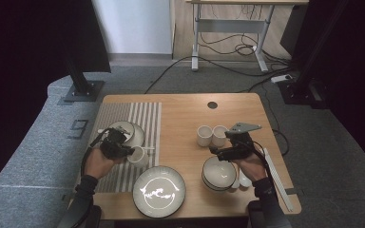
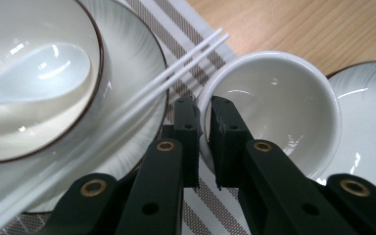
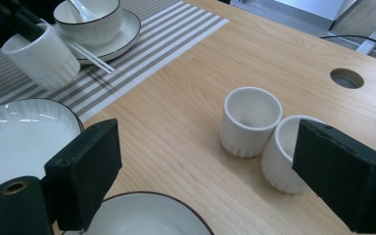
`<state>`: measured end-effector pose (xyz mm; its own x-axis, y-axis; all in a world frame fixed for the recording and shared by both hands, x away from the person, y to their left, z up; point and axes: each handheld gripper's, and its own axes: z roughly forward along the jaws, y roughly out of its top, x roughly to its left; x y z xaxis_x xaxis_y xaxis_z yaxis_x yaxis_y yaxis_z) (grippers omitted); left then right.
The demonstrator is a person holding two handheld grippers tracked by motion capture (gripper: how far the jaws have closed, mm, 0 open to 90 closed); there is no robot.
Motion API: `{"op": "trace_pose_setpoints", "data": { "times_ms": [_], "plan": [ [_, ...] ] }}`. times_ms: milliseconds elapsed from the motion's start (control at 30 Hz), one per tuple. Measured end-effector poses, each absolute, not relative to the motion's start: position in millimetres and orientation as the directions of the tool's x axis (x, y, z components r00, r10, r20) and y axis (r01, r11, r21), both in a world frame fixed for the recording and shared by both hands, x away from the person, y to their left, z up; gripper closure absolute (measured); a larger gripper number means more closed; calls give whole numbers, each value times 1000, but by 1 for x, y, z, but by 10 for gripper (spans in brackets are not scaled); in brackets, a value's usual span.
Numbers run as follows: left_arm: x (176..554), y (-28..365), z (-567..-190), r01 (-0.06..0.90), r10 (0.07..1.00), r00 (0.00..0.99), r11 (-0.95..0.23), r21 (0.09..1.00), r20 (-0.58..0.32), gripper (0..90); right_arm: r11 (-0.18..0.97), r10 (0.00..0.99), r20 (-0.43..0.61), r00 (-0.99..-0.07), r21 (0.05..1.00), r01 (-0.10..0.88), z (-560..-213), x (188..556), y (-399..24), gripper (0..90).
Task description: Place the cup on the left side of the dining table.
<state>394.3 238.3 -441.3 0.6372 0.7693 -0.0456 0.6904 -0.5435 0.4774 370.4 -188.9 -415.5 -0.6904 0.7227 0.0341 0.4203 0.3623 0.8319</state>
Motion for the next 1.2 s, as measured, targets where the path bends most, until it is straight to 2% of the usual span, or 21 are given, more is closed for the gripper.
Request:
{"op": "trace_pose_setpoints", "data": {
  "times_ms": [767, 1200],
  "plan": [
    [399, 233, -464, 716, 791, 612, -551, 429, -6, 829, 292, 760, 79, -646, 846, 446, -422, 369, -214, 128],
    [406, 239, -466, 739, 812, 583, -515, 436, -30, 829, 269, 769, 102, -631, 844, 464, -429, 368, -223, 131]
  ]
}}
